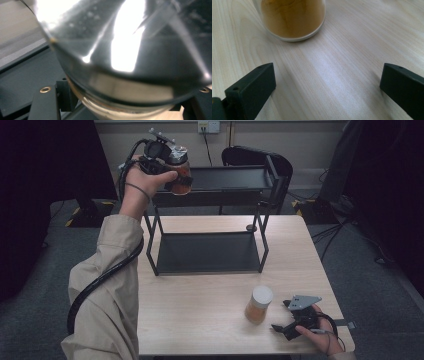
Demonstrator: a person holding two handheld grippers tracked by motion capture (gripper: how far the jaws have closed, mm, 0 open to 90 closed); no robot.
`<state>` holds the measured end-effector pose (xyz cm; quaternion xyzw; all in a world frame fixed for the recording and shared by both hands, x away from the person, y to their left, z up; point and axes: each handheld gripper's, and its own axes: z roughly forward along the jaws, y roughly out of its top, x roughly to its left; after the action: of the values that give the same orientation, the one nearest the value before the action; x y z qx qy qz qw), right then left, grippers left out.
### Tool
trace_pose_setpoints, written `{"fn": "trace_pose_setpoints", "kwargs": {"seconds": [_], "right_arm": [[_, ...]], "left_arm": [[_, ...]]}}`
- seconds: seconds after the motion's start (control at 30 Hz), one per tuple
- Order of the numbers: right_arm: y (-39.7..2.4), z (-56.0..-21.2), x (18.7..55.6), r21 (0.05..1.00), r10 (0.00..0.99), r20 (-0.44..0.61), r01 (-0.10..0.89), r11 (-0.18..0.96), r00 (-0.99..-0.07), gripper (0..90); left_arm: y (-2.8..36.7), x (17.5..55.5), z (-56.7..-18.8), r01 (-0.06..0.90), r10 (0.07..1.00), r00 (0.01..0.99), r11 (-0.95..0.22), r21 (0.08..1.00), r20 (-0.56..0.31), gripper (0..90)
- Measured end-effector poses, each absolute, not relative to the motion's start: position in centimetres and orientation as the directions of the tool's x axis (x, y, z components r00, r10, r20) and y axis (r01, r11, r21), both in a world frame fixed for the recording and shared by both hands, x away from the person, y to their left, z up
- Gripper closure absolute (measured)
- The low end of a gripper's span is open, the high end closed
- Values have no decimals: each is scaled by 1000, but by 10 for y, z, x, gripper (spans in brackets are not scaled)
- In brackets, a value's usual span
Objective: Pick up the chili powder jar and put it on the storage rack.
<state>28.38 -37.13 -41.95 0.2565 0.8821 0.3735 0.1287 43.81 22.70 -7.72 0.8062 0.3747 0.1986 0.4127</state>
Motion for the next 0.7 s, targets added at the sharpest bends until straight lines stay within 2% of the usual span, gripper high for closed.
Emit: {"fn": "trace_pose_setpoints", "kwargs": {"seconds": [0.7], "right_arm": [[-371, -420, 284, 725, 549, -35, 357, 589, -835, 0]], "left_arm": [[223, 474, -82, 487, 823, 569, -336, 806, -1, 302]]}}
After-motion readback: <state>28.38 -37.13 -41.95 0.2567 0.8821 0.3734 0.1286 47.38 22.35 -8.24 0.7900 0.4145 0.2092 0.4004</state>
